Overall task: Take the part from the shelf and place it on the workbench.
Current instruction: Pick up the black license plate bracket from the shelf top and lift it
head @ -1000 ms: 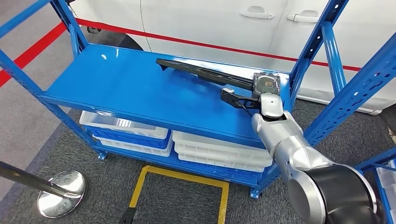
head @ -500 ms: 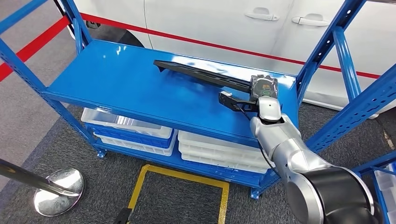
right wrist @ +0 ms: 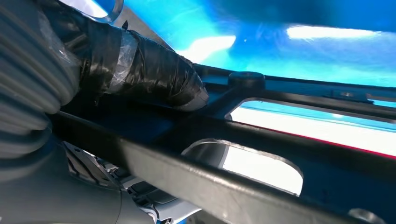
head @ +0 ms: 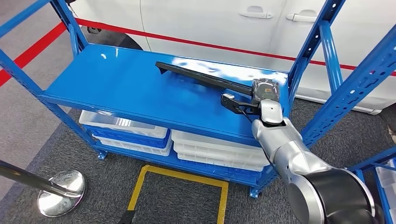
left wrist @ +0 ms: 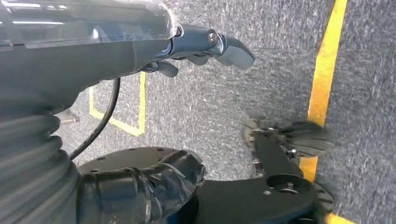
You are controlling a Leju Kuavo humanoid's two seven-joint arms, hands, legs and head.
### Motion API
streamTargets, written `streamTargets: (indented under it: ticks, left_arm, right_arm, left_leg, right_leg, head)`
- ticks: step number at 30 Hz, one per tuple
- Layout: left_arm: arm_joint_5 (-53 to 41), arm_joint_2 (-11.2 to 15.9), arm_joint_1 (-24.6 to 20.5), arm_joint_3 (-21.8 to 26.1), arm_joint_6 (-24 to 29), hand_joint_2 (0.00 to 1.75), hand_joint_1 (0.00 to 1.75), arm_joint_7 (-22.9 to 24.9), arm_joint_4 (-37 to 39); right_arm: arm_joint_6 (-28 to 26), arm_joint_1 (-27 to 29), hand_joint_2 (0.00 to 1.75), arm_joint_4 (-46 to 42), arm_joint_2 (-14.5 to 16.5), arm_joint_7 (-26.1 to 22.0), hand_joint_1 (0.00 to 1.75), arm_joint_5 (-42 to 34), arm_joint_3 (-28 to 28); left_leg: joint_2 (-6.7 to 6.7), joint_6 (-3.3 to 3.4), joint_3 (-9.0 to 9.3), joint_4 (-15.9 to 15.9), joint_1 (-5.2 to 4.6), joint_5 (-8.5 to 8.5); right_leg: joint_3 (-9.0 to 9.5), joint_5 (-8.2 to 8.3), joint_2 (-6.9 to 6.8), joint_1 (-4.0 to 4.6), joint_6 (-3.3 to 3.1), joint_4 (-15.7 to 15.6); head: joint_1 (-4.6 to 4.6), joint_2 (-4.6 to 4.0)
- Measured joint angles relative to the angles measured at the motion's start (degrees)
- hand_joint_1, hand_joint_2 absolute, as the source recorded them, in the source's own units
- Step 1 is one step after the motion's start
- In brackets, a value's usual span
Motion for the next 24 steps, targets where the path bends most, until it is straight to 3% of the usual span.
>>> streamTargets:
  ticks: [2,3,4,7,8,11,13,16,17,18,19,22,24]
  left_arm:
    - [0.0,0.0,0.1,0.0,0.0,1.75,0.00,0.0,0.0]
    - [0.0,0.0,0.1,0.0,0.0,1.75,0.00,0.0,0.0]
    - [0.0,0.0,0.1,0.0,0.0,1.75,0.00,0.0,0.0]
    - [0.0,0.0,0.1,0.0,0.0,1.75,0.00,0.0,0.0]
    - [0.0,0.0,0.0,0.0,0.0,1.75,0.00,0.0,0.0]
    - [0.0,0.1,0.1,0.0,0.0,1.75,0.00,0.0,0.0]
    - [0.0,0.0,0.1,0.0,0.0,1.75,0.00,0.0,0.0]
    - [0.0,0.0,0.1,0.0,0.0,1.75,0.00,0.0,0.0]
    - [0.0,0.0,0.1,0.0,0.0,1.75,0.00,0.0,0.0]
    - [0.0,0.0,0.1,0.0,0.0,1.75,0.00,0.0,0.0]
    - [0.0,0.0,0.1,0.0,0.0,1.75,0.00,0.0,0.0]
    - [0.0,0.0,0.1,0.0,0.0,1.75,0.00,0.0,0.0]
    - [0.0,0.0,0.0,0.0,0.0,1.75,0.00,0.0,0.0]
  right_arm:
    - [0.0,0.3,1.75,0.0,0.0,0.0,1.75,0.0,-0.1]
    - [0.0,0.4,1.75,0.0,0.0,0.0,1.75,0.0,-0.1]
    - [-0.1,0.5,1.75,0.0,0.0,0.0,1.75,-0.1,-0.1]
    - [-0.3,0.5,1.75,0.0,0.0,0.0,1.75,-0.1,-0.2]
    - [-0.4,0.5,1.75,0.0,0.0,0.0,1.75,-0.2,-0.2]
    - [-0.6,0.6,1.75,0.0,-0.2,0.1,1.75,-0.2,-0.3]
    - [-0.7,0.6,1.75,0.0,-0.4,0.2,1.75,-0.2,-0.4]
    - [-0.8,0.8,1.75,0.0,-0.7,0.4,1.75,-0.2,-0.4]
    - [-0.8,1.0,1.75,0.0,-0.8,0.4,1.75,-0.2,-0.5]
    - [-0.8,1.2,1.75,0.0,-0.8,0.4,1.75,-0.2,-0.5]
    - [-0.8,1.3,1.75,0.0,-0.9,0.4,1.75,-0.2,-0.5]
    - [-0.8,1.2,1.75,0.0,-0.9,0.4,1.75,-0.2,-0.5]
    - [-0.8,1.2,1.75,0.0,-0.9,0.4,1.75,-0.2,-0.5]
  left_leg:
    - [0.01,-0.16,-2.21,5.8,0.01,-2.16]
    - [0.01,-0.16,-1.98,5.9,0.01,-1.76]
    - [0.02,-0.07,-0.57,3.7,0.00,-0.43]
    - [0.00,0.57,5.46,-6.8,-0.21,3.28]
    - [-0.03,0.81,6.24,-8.5,-0.34,3.55]
    - [0.01,1.75,6.10,-9.3,-0.39,4.25]
    - [0.17,2.61,5.96,-10.1,-0.13,5.17]
    - [0.31,3.15,5.12,-10.3,-0.07,6.01]
    - [0.32,3.12,4.75,-10.2,-0.07,6.19]
    - [0.32,3.07,4.40,-10.1,-0.07,6.35]
    - [0.31,2.98,4.09,-9.9,-0.06,6.48]
    - [0.23,2.44,3.41,-9.4,-0.13,6.78]
    - [0.17,1.69,3.15,-9.3,-0.22,7.20]
  right_leg:
    - [-0.37,0.19,0.00,0.16,-0.17,0.1]
    - [-0.54,0.27,0.01,0.21,-0.16,0.2]
    - [-0.68,0.33,0.03,0.23,-0.10,0.4]
    - [-1.03,0.48,0.07,0.42,0.32,0.9]
    - [-1.15,0.61,0.07,0.49,0.61,0.9]
    - [-1.38,1.11,0.15,0.47,1.74,0.7]
    - [-2.20,-0.85,0.21,0.39,2.29,2.5]
    - [-5.73,-7.34,0.20,0.23,2.89,12.5]
    - [-6.46,-8.46,0.18,0.18,3.06,15.3]
    - [-6.29,-8.52,0.15,0.11,3.15,16.2]
    - [-4.93,-7.52,0.12,0.02,3.17,14.7]
    - [1.95,-4.00,0.14,-0.03,2.79,3.8]
    - [3.33,-3.69,0.27,0.35,2.28,0.9]
  head:
    - [0.00,0.00]
    - [0.01,0.00]
    - [0.00,0.00]
    - [0.02,0.00]
    - [0.02,0.00]
    - [0.01,0.00]
    - [0.08,0.00]
    - [0.15,0.00]
    - [0.16,0.00]
    - [0.15,0.00]
    - [0.15,0.00]
    - [0.14,0.00]
    - [0.15,0.00]
